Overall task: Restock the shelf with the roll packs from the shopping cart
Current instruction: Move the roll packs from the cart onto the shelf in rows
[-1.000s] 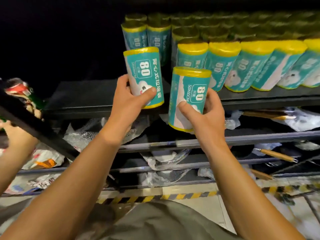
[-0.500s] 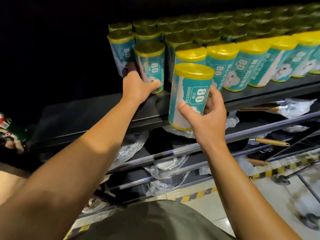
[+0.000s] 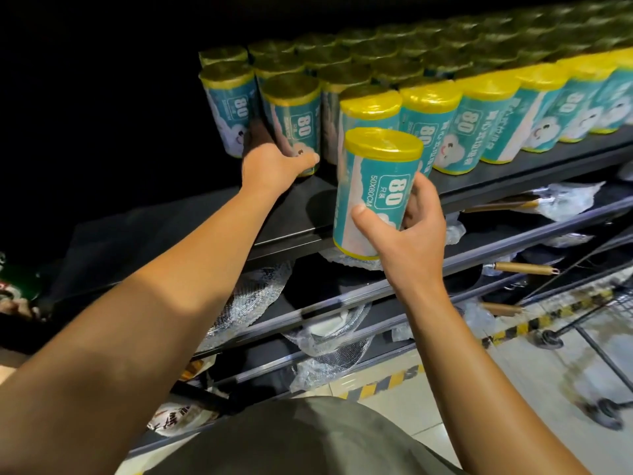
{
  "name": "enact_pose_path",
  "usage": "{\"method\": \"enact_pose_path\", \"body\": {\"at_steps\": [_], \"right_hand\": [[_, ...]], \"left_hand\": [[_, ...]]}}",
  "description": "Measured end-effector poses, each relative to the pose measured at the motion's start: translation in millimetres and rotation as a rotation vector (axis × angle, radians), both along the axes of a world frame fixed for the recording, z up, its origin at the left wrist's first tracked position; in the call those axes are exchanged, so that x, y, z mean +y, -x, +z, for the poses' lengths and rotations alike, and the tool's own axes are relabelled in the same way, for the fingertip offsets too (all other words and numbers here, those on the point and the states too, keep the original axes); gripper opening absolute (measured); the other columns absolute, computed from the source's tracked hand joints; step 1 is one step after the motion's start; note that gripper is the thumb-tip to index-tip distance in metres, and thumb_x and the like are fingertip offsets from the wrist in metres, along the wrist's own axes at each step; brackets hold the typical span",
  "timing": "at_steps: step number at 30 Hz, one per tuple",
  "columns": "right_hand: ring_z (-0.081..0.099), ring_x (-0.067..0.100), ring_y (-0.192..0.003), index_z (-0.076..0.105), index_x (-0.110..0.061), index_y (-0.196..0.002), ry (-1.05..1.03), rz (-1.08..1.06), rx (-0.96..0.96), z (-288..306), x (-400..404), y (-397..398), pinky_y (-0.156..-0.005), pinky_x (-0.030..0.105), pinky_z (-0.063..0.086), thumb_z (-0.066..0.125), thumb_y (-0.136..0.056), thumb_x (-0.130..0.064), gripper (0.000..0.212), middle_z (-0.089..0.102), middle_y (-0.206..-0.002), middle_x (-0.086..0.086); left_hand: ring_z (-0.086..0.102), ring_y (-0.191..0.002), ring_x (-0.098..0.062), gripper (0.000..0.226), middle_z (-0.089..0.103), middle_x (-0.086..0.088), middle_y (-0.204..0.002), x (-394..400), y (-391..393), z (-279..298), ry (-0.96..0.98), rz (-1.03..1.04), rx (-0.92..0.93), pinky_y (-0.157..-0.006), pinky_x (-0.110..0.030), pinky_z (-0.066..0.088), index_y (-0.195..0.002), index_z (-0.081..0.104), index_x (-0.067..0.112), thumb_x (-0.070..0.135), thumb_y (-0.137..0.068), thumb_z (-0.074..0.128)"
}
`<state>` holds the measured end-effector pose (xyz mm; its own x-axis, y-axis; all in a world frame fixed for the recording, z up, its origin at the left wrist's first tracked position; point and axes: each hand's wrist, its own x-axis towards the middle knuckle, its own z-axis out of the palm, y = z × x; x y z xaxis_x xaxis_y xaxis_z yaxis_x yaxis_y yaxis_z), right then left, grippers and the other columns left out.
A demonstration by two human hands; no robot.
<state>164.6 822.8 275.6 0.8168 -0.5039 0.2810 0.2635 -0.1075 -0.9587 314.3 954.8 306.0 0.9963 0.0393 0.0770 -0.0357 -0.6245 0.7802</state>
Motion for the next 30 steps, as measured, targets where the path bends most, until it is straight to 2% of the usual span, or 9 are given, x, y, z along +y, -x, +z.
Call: {"method": "enact_pose_path", "body": {"at_steps": [3,9,12,17,19,22,26,28,30], "right_hand": [[0.069,0.003,-0.103,0.053,-0.01,-0.134,0.007,0.013,0.001,-1.8,-1.2,1.0,-0.082,0.02,0.055,0.081,-0.08,-0.004,0.062,0.069,-0.119,-0.003],[0.065,0.011,-0.115,0.048,-0.012,-0.14,0.074,0.068,0.017,-6.0,6.4,-5.7,-0.097,0.038,0.055,0.084,-0.072,-0.024,0.077,0.066,-0.128,0.001],[0.064,0.006,-0.114,0.049,-0.019,-0.14,0.124,0.095,0.012,-4.7,16.9,-11.8,-0.098,0.038,0.054,0.087,-0.072,-0.024,0.078,0.066,-0.127,-0.007],[0.063,-0.001,-0.109,0.046,-0.037,-0.132,0.239,0.15,0.004,-0.5,34.2,-30.9,-0.093,0.032,0.055,0.082,-0.074,-0.029,0.069,0.063,-0.115,-0.028],[0.061,0.0,-0.113,0.044,-0.029,-0.138,0.338,0.219,0.019,-2.7,37.7,-40.3,-0.093,0.029,0.053,0.08,-0.078,-0.029,0.07,0.061,-0.122,-0.023],[0.047,0.009,-0.132,0.038,-0.019,-0.151,0.561,0.281,0.101,-12.0,40.1,-50.0,-0.106,0.022,0.039,0.075,-0.084,-0.036,0.078,0.049,-0.148,-0.003],[0.047,0.021,-0.134,0.052,-0.019,-0.14,0.962,0.287,0.242,-21.2,42.9,-54.8,-0.119,0.046,0.027,0.058,-0.084,-0.056,0.068,0.054,-0.144,0.0],[0.04,0.021,-0.141,0.053,-0.021,-0.141,1.085,0.299,0.313,-23.7,44.4,-54.5,-0.122,0.046,0.019,0.05,-0.079,-0.068,0.077,0.05,-0.147,-0.002],[0.034,0.022,-0.144,0.051,-0.022,-0.143,1.14,0.294,0.331,-24.7,44.8,-52.6,-0.123,0.044,0.017,0.047,-0.076,-0.075,0.085,0.046,-0.15,-0.003]], "left_hand": [[0.063,-0.106,-0.016,0.09,0.064,0.0,-0.118,12.6,9.8,-2.5,0.2,0.068,-0.022,-0.092,-0.036,0.054,-0.131,0.054,0.006,0.057,-0.062,0.081],[0.069,-0.097,-0.014,0.04,0.071,-0.003,-0.108,30.4,72.7,3.6,0.588,-0.278,-0.041,-0.083,-0.034,0.057,-0.115,0.064,0.023,0.043,-0.08,0.067],[0.063,-0.117,-0.015,0.058,0.065,-0.001,-0.125,31.3,87.6,11.7,0.435,-0.477,-0.172,-0.096,-0.035,0.053,-0.127,0.056,0.019,0.042,-0.076,0.073],[0.06,-0.111,0.002,0.071,0.063,0.013,-0.121,33.2,84.7,6.5,0.249,-0.297,-0.383,-0.093,-0.023,0.052,-0.132,0.052,0.018,0.036,-0.071,0.083],[0.058,-0.111,0.006,0.068,0.061,0.014,-0.12,40.1,79.0,2.6,0.219,-0.242,-0.431,-0.092,-0.014,0.047,-0.133,0.053,0.017,0.031,-0.073,0.082],[0.058,-0.115,-0.002,0.066,0.061,0.009,-0.124,54.3,61.8,-5.1,0.195,-0.154,-0.448,-0.097,-0.023,0.049,-0.133,0.053,0.017,0.033,-0.075,0.081],[0.061,-0.093,-0.006,0.045,0.062,0.007,-0.104,65.0,33.7,-8.4,0.144,0.017,-0.401,-0.079,-0.021,0.052,-0.105,0.051,0.017,0.036,-0.077,0.081],[0.054,-0.087,-0.01,0.046,0.055,0.004,-0.098,64.6,23.1,-6.6,0.113,0.088,-0.372,-0.066,-0.008,0.041,-0.106,0.052,0.011,0.036,-0.08,0.08],[0.054,-0.09,-0.016,0.056,0.051,0.001,-0.098,63.5,12.8,-6.1,0.089,0.153,-0.312,-0.064,-0.011,0.035,-0.116,0.054,0.001,0.039,-0.083,0.078]]}}
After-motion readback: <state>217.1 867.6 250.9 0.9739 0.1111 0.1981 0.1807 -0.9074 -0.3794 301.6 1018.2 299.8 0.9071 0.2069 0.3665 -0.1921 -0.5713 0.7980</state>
